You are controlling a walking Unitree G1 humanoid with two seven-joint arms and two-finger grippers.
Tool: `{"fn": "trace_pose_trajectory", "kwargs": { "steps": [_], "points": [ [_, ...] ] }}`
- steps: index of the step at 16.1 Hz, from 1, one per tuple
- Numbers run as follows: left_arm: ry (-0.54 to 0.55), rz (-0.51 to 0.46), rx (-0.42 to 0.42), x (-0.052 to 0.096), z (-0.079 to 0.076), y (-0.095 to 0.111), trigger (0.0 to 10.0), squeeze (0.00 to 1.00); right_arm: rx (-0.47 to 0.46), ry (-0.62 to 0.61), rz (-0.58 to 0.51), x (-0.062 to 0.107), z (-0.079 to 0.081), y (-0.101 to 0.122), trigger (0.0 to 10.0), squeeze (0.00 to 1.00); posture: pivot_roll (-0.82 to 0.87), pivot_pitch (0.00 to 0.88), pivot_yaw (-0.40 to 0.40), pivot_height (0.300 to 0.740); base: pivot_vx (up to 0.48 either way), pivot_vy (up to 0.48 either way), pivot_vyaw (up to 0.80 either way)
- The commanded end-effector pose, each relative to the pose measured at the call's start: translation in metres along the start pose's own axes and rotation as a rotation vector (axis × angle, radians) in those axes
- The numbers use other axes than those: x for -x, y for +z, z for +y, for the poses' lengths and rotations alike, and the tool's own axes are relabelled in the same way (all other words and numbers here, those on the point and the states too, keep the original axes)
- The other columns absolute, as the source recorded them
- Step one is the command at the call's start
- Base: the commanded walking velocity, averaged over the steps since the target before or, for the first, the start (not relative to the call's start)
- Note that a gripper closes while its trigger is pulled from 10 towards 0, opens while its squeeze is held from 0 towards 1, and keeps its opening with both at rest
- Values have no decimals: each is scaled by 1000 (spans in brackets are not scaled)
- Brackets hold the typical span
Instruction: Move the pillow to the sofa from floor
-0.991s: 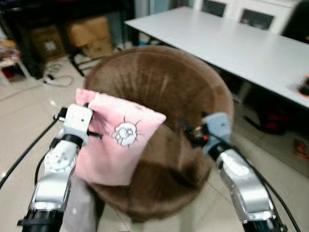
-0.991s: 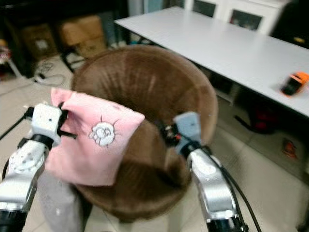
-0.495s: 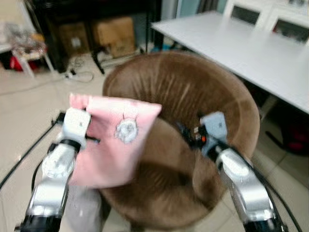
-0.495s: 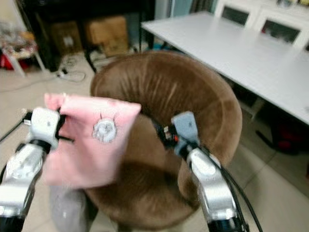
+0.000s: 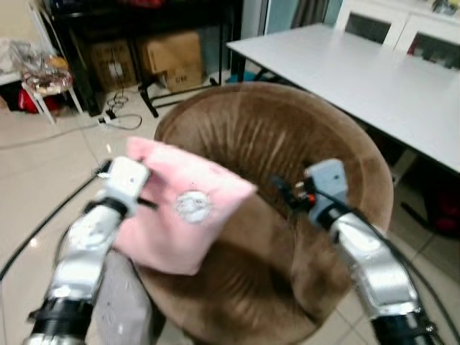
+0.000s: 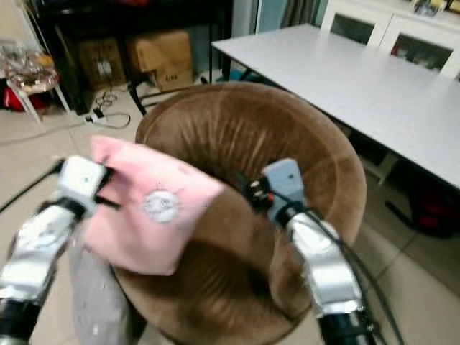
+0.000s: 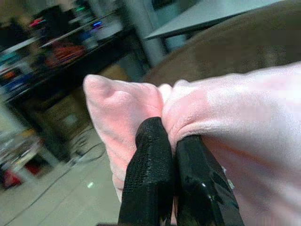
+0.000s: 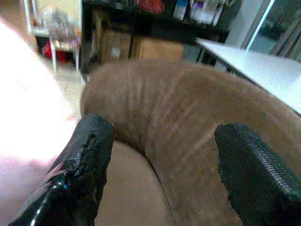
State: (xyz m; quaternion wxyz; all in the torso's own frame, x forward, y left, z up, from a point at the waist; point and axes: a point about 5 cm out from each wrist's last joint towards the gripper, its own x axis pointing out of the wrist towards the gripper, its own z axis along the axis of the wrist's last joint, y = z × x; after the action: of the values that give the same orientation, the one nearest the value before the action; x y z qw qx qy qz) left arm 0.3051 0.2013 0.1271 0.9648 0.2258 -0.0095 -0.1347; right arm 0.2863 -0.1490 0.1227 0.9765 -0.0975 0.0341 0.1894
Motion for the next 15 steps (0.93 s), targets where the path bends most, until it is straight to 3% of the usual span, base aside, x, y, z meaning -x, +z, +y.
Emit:
{"fn": "trace_pose_trajectory", "kwargs": {
  "steps": [1,3,4,7,8,11,15],
  "points": [
    [-22,-83,-29,-11,2,15,10000,0,18,6,4,-1,-8,1,10000,0,-47,0,-2,740,0,0,0],
    [-39,-143,-15,-27,-1,27,10000,0,66,-1,8,-1,-19,3,10000,0,-55,0,-6,740,0,0,0],
    [-130,-195,-1,-38,-15,33,10000,0,113,-6,14,-1,-29,5,10000,0,-59,0,-8,740,0,0,0],
    [-256,-116,-38,-37,-41,6,10000,0,158,53,23,0,-34,10,10000,0,-80,0,-6,740,0,0,0],
    [-292,-57,-75,-33,-50,-9,10000,0,164,99,34,0,-32,11,10000,1000,-85,0,-9,740,0,0,0],
    [-329,63,-100,-25,-73,-40,10000,0,191,321,109,3,-16,10,10000,1000,-94,0,-21,740,0,0,0],
    [-323,78,-99,-28,-81,-43,10000,0,263,594,252,4,9,1,10000,1000,-110,0,-26,740,0,0,0]
  ]
}}
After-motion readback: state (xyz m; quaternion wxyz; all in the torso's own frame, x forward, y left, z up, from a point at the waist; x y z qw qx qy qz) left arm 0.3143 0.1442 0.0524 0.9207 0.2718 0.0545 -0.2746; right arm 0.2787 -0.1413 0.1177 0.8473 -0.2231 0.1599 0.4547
